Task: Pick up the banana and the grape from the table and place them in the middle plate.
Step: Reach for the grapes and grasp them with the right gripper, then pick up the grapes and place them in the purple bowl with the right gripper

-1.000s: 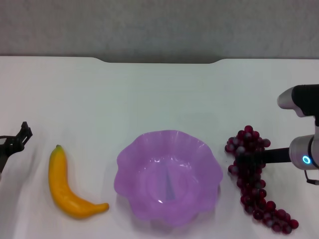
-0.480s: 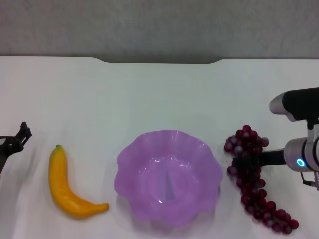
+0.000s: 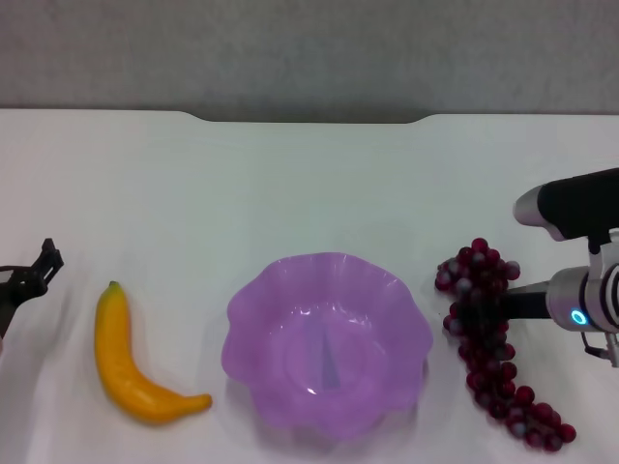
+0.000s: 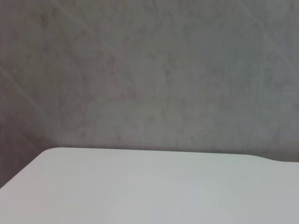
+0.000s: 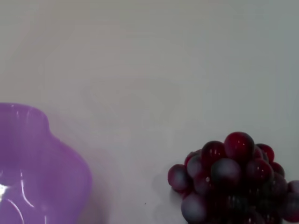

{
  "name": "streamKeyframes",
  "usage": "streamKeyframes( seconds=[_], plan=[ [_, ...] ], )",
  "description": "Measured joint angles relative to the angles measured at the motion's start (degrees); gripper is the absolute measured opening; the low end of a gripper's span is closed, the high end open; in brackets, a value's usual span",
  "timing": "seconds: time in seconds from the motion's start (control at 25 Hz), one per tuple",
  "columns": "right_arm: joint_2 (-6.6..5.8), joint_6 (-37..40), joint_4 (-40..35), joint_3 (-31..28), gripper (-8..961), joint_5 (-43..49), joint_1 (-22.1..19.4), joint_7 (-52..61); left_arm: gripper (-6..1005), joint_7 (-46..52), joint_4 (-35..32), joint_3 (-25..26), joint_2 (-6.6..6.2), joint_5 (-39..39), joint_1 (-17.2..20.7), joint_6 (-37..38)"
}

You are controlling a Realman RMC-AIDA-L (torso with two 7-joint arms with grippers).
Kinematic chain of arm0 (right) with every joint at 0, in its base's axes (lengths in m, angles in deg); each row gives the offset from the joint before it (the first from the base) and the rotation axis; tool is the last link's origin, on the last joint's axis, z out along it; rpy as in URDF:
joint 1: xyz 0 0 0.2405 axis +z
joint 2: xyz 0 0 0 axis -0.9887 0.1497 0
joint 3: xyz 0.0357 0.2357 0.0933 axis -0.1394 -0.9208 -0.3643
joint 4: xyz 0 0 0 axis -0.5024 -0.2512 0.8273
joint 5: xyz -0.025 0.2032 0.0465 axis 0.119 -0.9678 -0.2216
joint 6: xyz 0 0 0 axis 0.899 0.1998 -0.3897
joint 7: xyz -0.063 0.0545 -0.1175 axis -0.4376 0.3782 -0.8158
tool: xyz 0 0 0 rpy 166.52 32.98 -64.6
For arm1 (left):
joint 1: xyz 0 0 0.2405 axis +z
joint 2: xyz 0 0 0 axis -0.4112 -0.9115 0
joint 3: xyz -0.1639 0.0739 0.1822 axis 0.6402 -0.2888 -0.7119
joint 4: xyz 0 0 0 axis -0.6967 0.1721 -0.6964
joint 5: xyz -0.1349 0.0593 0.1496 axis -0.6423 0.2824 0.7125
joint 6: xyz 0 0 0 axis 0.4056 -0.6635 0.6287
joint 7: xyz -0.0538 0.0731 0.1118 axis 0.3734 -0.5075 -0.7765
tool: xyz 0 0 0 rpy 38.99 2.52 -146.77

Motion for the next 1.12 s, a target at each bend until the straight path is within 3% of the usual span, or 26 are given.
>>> streamKeyframes(
  seconds=[1.12],
  plan=[
    [0.21,9.0,-0.33,5.59,570,-1.36,-2.1,-2.67,898,0.77,-0.06,0.53,-0.05,-0.63,0.41,0.1]
  ],
)
